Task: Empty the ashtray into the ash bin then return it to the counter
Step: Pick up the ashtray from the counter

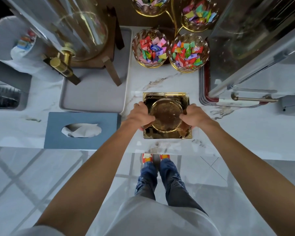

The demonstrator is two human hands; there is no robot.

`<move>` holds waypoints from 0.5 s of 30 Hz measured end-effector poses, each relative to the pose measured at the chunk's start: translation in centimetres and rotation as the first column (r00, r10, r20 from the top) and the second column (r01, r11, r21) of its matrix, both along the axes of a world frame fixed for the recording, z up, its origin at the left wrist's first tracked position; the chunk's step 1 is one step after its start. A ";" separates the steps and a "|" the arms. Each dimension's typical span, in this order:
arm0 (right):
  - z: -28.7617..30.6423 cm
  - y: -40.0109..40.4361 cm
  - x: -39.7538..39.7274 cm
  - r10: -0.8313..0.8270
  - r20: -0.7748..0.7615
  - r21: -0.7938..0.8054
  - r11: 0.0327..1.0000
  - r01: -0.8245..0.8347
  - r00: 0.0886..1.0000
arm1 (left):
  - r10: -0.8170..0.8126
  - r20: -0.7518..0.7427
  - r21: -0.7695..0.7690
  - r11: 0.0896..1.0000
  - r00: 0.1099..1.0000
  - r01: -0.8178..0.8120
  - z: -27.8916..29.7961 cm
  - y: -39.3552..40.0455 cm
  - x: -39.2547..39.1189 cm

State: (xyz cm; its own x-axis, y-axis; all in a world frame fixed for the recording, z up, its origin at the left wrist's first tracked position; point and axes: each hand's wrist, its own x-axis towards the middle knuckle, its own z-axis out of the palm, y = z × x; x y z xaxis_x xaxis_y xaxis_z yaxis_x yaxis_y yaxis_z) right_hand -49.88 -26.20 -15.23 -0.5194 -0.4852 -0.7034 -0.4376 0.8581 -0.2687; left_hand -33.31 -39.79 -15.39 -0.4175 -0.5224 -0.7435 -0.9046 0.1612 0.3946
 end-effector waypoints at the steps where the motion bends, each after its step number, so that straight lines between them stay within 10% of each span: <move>1: 0.1 0.0 0.1 0.021 -0.018 0.007 1.000 -0.021 1.000 | -0.003 0.012 -0.006 1.000 1.000 0.003 0.1 0.0 -0.1; 15: -0.1 1.2 1.0 0.112 -0.127 -0.075 0.990 -0.122 0.986 | -0.031 0.083 -0.114 0.993 0.996 0.040 0.9 0.4 -0.2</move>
State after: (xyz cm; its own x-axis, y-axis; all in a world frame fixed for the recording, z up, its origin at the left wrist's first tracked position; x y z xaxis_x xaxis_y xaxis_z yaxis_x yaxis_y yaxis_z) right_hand -48.89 -24.96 -15.33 -0.5349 -0.6012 -0.5936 -0.5678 0.7761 -0.2744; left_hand -33.49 -39.35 -14.52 -0.3783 -0.5924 -0.7113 -0.9256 0.2343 0.2972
